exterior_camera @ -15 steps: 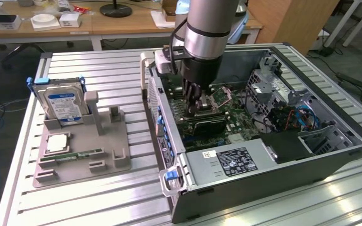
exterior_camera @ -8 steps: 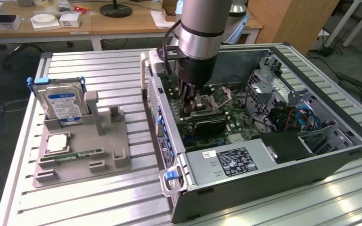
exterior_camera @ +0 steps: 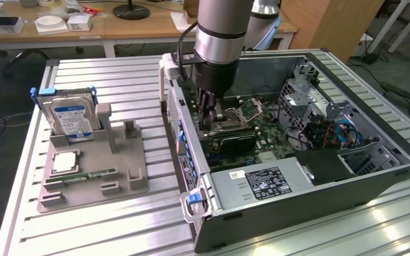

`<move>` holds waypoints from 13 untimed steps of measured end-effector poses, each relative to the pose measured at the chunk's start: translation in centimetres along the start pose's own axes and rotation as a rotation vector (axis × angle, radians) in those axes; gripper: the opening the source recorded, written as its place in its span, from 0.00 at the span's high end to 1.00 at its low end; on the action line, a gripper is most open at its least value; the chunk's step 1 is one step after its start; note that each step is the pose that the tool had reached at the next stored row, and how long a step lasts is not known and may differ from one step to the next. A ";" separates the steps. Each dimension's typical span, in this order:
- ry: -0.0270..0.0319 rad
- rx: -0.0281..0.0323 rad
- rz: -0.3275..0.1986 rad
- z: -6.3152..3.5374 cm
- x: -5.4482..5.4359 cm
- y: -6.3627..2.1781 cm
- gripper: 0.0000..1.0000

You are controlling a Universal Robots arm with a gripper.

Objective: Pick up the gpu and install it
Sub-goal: 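Press down on the gpu until it lock into place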

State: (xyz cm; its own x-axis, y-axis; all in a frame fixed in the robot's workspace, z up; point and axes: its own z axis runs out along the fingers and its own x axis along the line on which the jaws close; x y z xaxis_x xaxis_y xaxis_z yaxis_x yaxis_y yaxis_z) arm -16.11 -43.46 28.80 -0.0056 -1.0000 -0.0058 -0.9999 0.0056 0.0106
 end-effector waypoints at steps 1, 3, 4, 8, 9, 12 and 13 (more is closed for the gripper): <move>0.0000 0.0000 0.000 0.00 -0.1 0.14 0.90; 0.0001 0.0001 0.000 0.00 -0.1 0.28 0.90; -0.0001 0.0002 0.000 0.00 -0.1 0.28 0.90; -0.0004 0.0001 0.000 0.00 -0.1 0.96 0.90; -0.0005 0.0002 0.000 0.01 -0.1 1.22 0.90; -0.0005 0.0003 0.000 0.02 -0.1 1.61 0.90; -0.0005 0.0003 0.000 0.02 -0.1 1.66 0.90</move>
State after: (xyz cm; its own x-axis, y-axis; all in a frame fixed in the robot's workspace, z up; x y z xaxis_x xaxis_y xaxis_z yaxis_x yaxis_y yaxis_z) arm -17.77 -43.37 28.81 -0.0056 -1.0000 -0.0062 -0.9999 0.0055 0.0103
